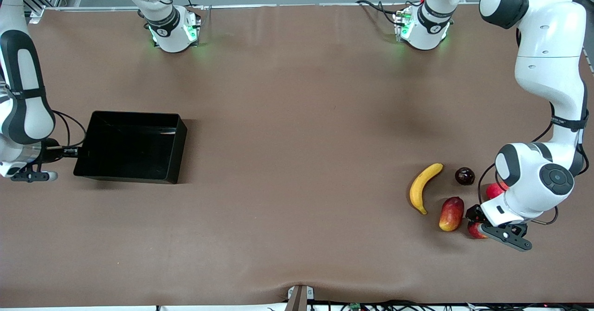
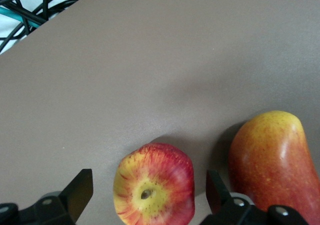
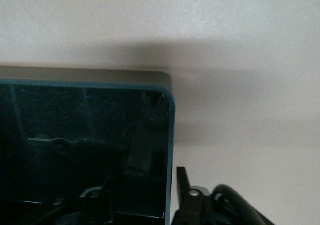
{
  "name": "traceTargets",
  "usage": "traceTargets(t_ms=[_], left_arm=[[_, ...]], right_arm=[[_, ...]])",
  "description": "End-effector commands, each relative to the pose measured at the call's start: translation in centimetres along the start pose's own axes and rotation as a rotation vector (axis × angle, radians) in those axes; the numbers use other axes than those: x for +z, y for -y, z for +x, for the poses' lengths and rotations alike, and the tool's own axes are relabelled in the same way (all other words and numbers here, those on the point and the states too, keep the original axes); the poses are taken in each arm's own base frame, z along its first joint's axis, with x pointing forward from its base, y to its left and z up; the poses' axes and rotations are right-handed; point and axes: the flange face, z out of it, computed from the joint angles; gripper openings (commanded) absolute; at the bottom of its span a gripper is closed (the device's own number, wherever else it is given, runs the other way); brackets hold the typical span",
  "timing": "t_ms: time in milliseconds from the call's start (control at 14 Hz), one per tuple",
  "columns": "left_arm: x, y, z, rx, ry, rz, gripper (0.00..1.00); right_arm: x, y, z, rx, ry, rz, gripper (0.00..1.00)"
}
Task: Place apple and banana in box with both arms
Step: 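Lower the left gripper onto the red apple while the right gripper grips the box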
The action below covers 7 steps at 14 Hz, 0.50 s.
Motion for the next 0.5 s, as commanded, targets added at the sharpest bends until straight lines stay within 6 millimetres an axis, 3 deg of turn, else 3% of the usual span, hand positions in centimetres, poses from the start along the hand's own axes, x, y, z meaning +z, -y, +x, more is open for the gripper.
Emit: traceTargets(t_ms=[0, 72, 215, 430], left_arm=[[0.4, 0.3, 0.2, 0.006, -0.007, 0.012, 0.78], [0.5, 0.3, 0.2, -0.004, -0.007, 0.009, 0.67], [0.6, 0.7, -0.1, -0.014, -0.007, 0.009, 0.52], [-0.4, 1.2, 0.0, -0.017, -0.014, 0.017, 0.21]], right_arm=[[0.1, 0.0, -0.8, -0.044, 0.009, -0.011, 0.06], [-0.1, -0.1, -0.8, -0.068, 0.007, -0.013, 0.00], [-0.6, -0.5, -0.9, -0.061, 0.009, -0.007, 0.00], [-5.9, 1.2, 0.0, -0.074, 0.067, 0.030, 0.00]])
